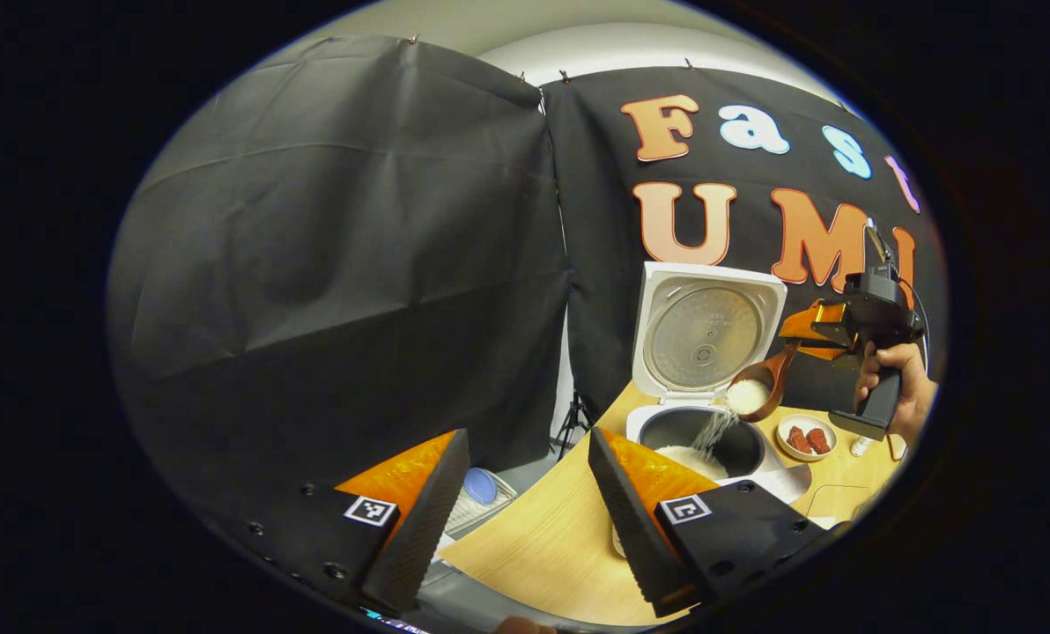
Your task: Close the left gripper, press the button to open the rice cooker; take a wooden spoon from the chopstick holder with the right hand, scoop a spoonful of rice and pour it into the rice cooker, then put the wooden spoon back into the chopstick holder.
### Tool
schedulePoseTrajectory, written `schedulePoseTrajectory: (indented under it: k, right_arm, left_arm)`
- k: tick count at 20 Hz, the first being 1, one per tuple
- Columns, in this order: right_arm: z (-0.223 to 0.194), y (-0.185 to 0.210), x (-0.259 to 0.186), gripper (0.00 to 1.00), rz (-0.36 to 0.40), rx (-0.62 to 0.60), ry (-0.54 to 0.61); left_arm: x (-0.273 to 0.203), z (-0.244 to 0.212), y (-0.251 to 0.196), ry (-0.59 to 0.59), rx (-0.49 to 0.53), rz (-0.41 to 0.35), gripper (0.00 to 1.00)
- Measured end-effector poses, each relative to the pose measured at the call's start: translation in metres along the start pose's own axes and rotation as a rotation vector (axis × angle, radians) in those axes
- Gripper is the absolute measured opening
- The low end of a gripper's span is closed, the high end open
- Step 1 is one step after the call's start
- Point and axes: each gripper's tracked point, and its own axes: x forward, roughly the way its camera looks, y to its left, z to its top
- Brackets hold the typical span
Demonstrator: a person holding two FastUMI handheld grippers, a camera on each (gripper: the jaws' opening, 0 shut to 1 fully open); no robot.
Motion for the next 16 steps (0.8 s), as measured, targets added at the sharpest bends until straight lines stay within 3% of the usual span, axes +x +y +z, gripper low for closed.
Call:
schedulePoseTrajectory:
  k: [11,16]
  right_arm:
    - [-0.007,0.033,-0.006,0.14,0.052,-0.376,-0.023]
    - [-0.012,0.057,-0.017,0.14,0.126,-0.556,-0.066]
  left_arm:
    - [-0.001,-0.003,0.004,-0.006,0.025,0.016,0.91]
    - [-0.001,-0.004,0.002,0.001,0.028,0.012,0.91]
